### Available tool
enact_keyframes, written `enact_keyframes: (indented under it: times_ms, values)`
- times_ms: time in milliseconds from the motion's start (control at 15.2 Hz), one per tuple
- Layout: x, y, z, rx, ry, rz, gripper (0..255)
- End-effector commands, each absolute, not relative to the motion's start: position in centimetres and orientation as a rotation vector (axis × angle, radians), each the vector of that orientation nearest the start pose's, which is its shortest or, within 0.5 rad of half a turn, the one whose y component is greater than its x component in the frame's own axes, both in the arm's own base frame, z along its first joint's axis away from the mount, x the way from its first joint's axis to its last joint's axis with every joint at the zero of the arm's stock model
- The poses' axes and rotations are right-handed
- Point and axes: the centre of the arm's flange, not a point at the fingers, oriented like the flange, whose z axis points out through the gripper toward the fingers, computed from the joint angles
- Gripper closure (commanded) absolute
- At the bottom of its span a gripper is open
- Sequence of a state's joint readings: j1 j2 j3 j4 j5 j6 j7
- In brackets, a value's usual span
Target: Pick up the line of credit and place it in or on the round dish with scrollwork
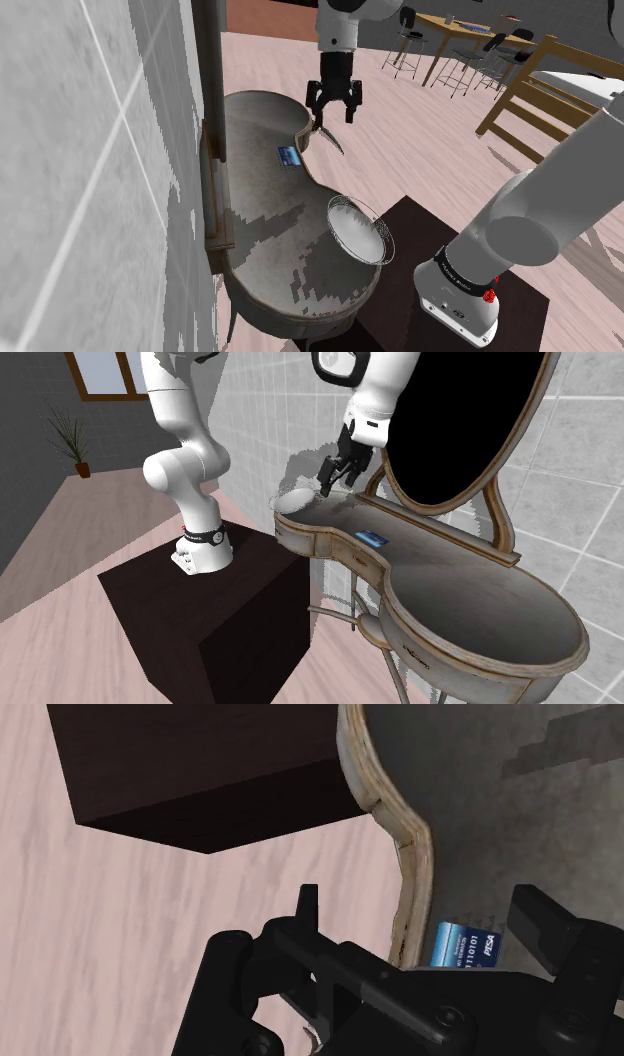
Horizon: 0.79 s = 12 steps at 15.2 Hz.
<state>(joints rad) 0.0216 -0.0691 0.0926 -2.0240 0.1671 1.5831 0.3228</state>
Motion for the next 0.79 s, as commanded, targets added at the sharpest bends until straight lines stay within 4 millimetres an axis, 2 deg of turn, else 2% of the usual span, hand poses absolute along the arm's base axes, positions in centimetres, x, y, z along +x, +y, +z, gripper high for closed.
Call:
enact_keyframes:
  times_ms: [0, 528, 726]
  values:
    - [51.0, 8.4, 43.4, -2.955, 0.422, 0.657, 0]
    - [58.5, 11.6, 35.1, -2.823, 0.626, 0.847, 0]
    - [57.7, 11.9, 33.8, -2.823, 0.626, 0.847, 0]
